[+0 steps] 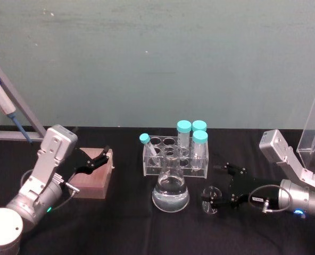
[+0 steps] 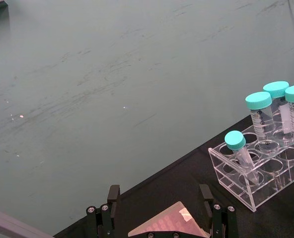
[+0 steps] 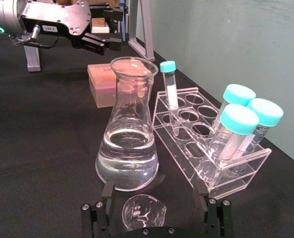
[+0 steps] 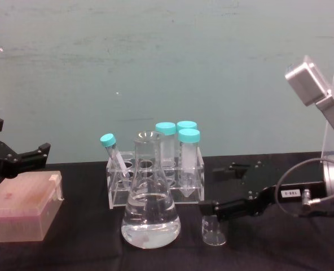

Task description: Place the experimental apparatus aside using one hand.

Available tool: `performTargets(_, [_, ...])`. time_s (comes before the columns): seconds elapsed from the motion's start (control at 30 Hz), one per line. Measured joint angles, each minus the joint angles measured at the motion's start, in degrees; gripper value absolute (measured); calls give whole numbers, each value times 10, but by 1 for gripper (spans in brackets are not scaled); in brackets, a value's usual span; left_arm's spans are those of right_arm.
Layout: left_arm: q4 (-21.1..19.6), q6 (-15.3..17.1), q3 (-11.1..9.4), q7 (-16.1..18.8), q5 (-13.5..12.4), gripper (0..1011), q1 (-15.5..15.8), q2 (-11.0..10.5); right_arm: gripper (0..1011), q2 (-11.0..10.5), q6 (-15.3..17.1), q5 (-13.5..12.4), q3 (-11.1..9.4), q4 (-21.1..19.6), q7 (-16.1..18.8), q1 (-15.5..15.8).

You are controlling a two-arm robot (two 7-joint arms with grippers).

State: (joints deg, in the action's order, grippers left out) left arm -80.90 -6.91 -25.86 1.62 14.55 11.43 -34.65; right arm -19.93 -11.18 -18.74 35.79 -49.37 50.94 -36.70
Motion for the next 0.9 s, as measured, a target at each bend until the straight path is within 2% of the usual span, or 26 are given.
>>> performTargets(0.4, [0, 0, 0, 0, 0, 1000, 0, 0, 1002, 12, 2, 7, 10, 32, 9, -16])
performTargets(0.9, [0, 0, 0, 0, 0, 1000, 0, 0, 1002, 20, 4, 13, 15, 52, 14, -25])
